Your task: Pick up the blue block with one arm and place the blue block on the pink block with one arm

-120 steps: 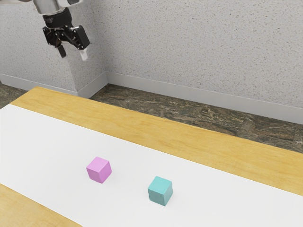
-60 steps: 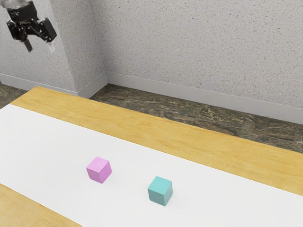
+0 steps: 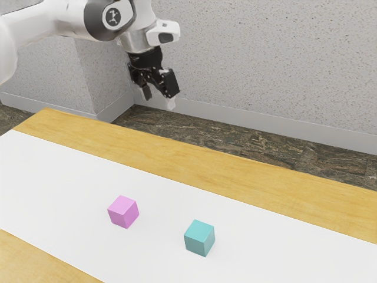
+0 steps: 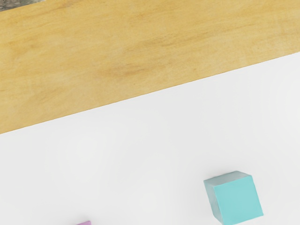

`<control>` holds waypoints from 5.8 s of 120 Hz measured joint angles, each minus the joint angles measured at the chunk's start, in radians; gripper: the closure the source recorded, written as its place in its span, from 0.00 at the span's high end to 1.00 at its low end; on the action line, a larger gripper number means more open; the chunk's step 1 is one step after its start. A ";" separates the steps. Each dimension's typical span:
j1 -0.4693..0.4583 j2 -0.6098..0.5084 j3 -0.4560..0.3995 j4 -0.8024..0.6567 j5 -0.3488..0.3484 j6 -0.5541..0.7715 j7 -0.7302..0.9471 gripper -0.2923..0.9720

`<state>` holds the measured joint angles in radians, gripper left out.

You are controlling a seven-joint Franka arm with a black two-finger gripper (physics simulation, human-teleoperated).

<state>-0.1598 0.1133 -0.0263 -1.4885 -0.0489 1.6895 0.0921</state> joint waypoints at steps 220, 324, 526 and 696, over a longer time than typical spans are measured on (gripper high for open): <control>-0.225 0.112 -0.006 -0.556 -0.052 0.640 -0.607 0.74; -0.239 0.151 -0.006 -0.663 -0.049 0.836 -0.493 0.74; -0.257 0.157 0.002 -0.710 -0.048 0.790 -0.357 0.62; -0.226 -0.129 0.046 -0.809 -0.013 0.643 -0.356 0.54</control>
<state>-0.3862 -0.0155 0.0199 -2.2976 -0.0620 2.3324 -0.2636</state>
